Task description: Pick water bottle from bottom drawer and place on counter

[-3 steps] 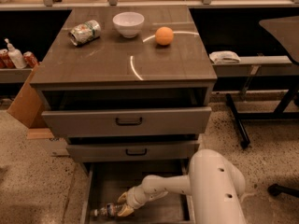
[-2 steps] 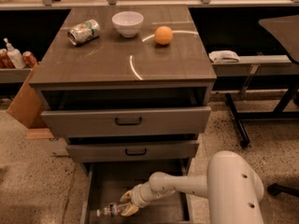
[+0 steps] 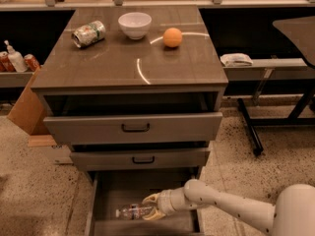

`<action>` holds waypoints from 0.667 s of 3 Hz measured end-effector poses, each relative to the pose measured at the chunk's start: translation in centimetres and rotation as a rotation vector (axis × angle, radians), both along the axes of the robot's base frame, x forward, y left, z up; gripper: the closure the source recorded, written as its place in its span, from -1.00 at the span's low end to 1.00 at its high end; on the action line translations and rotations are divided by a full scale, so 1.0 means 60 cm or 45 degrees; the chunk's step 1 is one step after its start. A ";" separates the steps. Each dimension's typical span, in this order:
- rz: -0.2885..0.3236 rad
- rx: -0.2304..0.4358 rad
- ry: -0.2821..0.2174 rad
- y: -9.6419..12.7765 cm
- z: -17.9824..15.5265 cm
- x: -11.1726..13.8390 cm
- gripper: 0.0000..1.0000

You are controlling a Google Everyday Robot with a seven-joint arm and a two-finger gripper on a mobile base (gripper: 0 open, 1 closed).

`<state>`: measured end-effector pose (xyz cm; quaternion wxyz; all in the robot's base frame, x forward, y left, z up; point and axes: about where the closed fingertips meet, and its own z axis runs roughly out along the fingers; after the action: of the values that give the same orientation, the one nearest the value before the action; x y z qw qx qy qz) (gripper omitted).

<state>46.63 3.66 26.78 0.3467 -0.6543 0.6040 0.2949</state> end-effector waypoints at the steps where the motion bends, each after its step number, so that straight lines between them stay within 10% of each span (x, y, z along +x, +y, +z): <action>1: 0.010 0.001 -0.013 0.000 0.014 0.002 1.00; 2: 0.048 0.016 -0.129 -0.008 0.119 0.013 1.00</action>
Offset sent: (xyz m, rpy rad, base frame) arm 0.0206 -0.0153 0.1711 0.0272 -0.2469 0.0774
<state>47.42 3.19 33.93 0.3753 -0.6774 0.5713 0.2717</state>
